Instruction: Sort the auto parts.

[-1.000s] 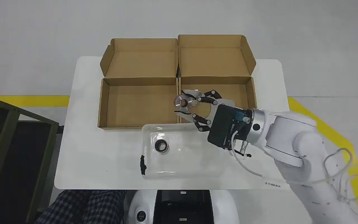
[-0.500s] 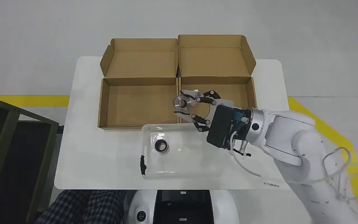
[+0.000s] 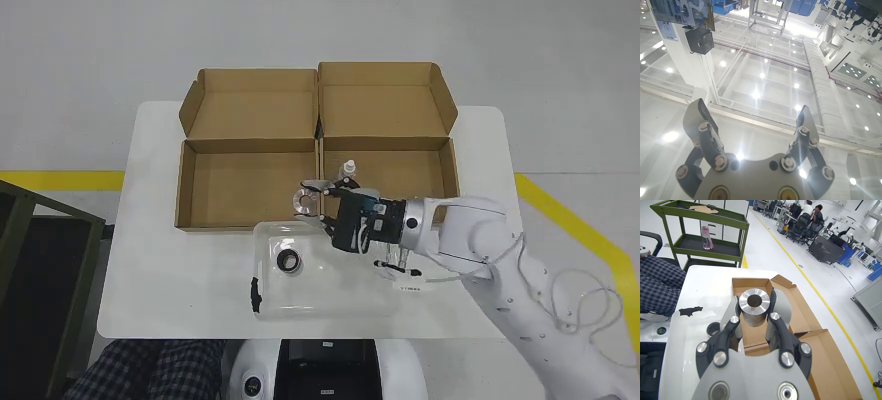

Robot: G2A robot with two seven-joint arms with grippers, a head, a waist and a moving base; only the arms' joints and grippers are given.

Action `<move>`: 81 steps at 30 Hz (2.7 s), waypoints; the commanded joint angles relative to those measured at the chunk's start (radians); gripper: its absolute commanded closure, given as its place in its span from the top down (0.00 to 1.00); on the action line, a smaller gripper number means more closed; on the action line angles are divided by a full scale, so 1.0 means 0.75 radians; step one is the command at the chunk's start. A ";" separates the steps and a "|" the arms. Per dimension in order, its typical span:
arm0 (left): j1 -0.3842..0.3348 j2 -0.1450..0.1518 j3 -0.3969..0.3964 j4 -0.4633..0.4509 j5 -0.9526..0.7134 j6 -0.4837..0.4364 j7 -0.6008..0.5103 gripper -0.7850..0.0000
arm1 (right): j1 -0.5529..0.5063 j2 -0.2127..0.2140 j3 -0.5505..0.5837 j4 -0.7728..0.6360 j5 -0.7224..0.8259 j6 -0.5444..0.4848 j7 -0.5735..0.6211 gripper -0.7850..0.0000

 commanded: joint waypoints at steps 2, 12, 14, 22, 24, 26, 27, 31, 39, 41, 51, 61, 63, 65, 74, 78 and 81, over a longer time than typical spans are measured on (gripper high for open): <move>0.000 0.000 0.000 0.000 0.000 0.000 0.000 1.00 | 0.027 -0.013 -0.046 0.061 -0.003 0.011 -0.011 0.00; 0.000 0.000 0.000 0.000 0.000 0.000 0.000 1.00 | 0.153 -0.074 -0.217 0.310 -0.045 0.088 0.031 0.00; 0.000 0.000 0.000 0.000 0.000 0.000 0.000 1.00 | 0.174 -0.086 -0.244 0.352 -0.045 0.098 0.028 0.00; 0.000 0.000 0.000 0.000 0.000 0.000 0.000 1.00 | 0.279 -0.148 -0.351 0.560 -0.036 0.152 0.050 0.00; 0.000 0.000 0.000 0.000 0.000 0.000 0.000 1.00 | 0.297 -0.162 -0.368 0.590 -0.027 0.162 0.057 0.00; 0.000 0.000 0.000 0.000 0.000 0.000 0.000 1.00 | 0.317 -0.173 -0.377 0.618 -0.021 0.172 0.060 0.00; 0.000 0.000 0.000 0.000 0.000 0.000 0.000 1.00 | 0.327 -0.179 -0.380 0.633 -0.020 0.179 0.065 0.00; 0.000 0.000 0.000 0.000 0.000 0.000 0.000 1.00 | 0.361 -0.199 -0.395 0.693 -0.014 0.188 0.100 0.00; 0.000 0.000 0.000 0.000 0.000 0.000 0.000 1.00 | 0.394 -0.226 -0.421 0.764 -0.021 0.177 0.165 0.00; 0.000 0.000 0.000 0.000 0.000 0.000 0.000 1.00 | 0.399 -0.232 -0.424 0.775 -0.022 0.175 0.175 0.00; 0.000 0.000 0.000 0.000 0.000 0.000 0.000 1.00 | 0.430 -0.258 -0.445 0.802 -0.059 0.151 0.255 0.20; 0.000 0.000 0.000 0.000 0.000 0.000 0.000 1.00 | 0.436 -0.276 -0.442 0.832 -0.074 0.135 0.276 0.32; 0.000 0.000 0.000 0.000 0.000 0.000 0.000 1.00 | 0.436 -0.279 -0.440 0.834 -0.081 0.131 0.276 0.36; 0.000 0.000 0.000 0.000 0.000 0.000 0.000 1.00 | 0.436 -0.281 -0.438 0.835 -0.085 0.128 0.278 0.38; 0.000 0.000 0.000 0.000 0.000 0.000 0.000 1.00 | 0.429 -0.285 -0.402 0.786 -0.086 0.115 0.273 0.42; 0.000 0.000 0.000 0.000 0.000 0.000 0.000 1.00 | 0.405 -0.270 -0.346 0.702 -0.083 0.101 0.276 0.42; 0.000 0.000 0.000 0.000 0.000 0.000 0.000 1.00 | 0.379 -0.257 -0.307 0.624 -0.084 0.083 0.291 0.42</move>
